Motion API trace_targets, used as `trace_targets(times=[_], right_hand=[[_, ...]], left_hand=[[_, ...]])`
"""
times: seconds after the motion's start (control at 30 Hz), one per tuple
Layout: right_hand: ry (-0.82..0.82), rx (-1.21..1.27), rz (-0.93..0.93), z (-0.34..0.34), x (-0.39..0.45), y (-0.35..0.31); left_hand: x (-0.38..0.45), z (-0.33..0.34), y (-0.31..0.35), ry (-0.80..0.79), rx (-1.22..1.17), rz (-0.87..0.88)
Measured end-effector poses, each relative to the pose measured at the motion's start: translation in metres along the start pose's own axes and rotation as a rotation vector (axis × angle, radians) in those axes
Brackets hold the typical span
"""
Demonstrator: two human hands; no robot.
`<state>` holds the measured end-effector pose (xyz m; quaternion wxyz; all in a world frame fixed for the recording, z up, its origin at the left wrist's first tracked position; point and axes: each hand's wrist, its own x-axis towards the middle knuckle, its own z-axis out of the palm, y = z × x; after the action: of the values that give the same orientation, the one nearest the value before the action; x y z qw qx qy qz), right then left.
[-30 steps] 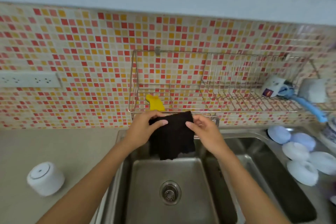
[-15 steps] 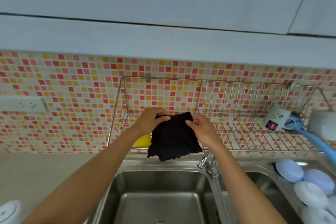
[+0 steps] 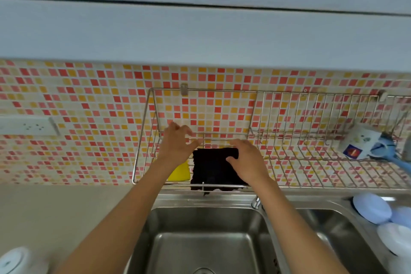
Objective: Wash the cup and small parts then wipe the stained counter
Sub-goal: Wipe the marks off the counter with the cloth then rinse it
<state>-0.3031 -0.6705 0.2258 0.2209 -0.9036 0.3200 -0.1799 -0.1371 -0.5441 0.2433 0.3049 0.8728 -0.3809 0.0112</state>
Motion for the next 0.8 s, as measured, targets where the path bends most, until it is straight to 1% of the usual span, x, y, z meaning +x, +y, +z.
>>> trace_targets(times=[0.07, 0.13, 0.27, 0.33, 0.4, 0.47, 0.53, 0.6, 0.63, 0.73, 0.8], right_hand=[[-0.096, 0.01, -0.08, 0.004, -0.009, -0.012], [-0.164, -0.01, -0.125, 0.011, -0.018, -0.023], [-0.236, -0.078, -0.046, 0.014, -0.026, -0.031], [-0.288, -0.145, -0.039, 0.009, -0.03, -0.035], [-0.297, -0.227, -0.09, 0.004, -0.038, -0.039], [-0.263, -0.275, -0.122, 0.002, -0.045, -0.042], [-0.225, -0.3, -0.138, 0.003, -0.048, -0.041], [-0.2, -0.278, -0.122, 0.006, -0.046, -0.037], [-0.189, -0.272, -0.115, 0.009, -0.044, -0.035], [-0.192, -0.274, -0.107, 0.01, -0.041, -0.034], [-0.229, -0.279, -0.11, 0.008, -0.042, -0.036]], left_hand=[[-0.015, -0.007, -0.009, 0.046, 0.027, -0.065], [-0.025, -0.01, -0.015, 0.031, 0.096, -0.119], [-0.039, -0.004, -0.017, -0.195, 0.163, -0.242], [-0.044, 0.0, -0.016, -0.245, 0.198, -0.247], [-0.046, 0.0, -0.014, -0.231, 0.153, -0.247], [-0.045, -0.005, -0.012, -0.164, 0.063, -0.243], [-0.043, -0.011, -0.01, -0.088, -0.148, -0.26], [-0.043, -0.015, -0.009, -0.062, -0.372, -0.303], [-0.044, -0.015, -0.009, -0.065, -0.406, -0.321], [-0.049, -0.013, -0.013, -0.109, -0.349, -0.36], [-0.052, -0.012, -0.014, -0.13, -0.236, -0.359]])
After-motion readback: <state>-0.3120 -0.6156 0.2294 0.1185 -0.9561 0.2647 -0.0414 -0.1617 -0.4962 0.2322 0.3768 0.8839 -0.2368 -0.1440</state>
